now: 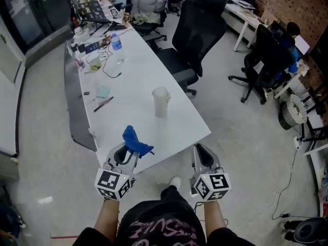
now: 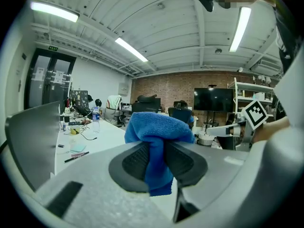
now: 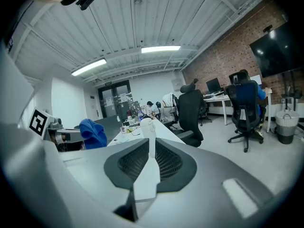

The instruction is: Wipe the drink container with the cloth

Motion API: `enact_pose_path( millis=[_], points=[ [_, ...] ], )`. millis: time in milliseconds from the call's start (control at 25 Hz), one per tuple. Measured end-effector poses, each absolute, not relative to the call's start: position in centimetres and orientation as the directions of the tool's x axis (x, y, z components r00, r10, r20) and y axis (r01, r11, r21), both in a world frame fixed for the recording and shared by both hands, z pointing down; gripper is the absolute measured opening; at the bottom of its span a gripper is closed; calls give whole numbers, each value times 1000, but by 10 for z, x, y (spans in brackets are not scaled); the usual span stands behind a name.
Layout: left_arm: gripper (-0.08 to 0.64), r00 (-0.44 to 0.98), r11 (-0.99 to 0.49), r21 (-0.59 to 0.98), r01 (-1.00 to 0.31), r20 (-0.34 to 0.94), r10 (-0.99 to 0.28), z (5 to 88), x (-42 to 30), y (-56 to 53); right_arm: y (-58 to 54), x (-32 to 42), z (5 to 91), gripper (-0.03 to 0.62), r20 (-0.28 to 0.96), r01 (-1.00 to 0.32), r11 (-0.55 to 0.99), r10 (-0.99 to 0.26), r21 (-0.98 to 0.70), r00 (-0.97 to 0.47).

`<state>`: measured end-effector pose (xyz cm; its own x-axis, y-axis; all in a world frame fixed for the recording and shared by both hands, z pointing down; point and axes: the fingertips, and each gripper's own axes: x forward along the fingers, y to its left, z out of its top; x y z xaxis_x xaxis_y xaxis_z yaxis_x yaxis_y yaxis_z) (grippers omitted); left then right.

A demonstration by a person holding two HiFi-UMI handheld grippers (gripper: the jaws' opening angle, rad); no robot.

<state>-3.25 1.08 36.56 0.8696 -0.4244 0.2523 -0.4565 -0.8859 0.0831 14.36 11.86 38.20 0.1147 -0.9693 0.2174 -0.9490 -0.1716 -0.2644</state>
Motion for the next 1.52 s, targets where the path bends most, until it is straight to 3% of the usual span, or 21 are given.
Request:
enact_pose_path(
  millis=[800,1520],
  points=[
    [89,812,-843,43,-535,302,-500,371,55,-19,65,236,384,67,194,-952,-38,-981,-305,-23],
    [89,789,-813,65,-579,298,-538,378,61,-38,8,231,366,135,155,-954,103,-976,-280,-151]
  ],
)
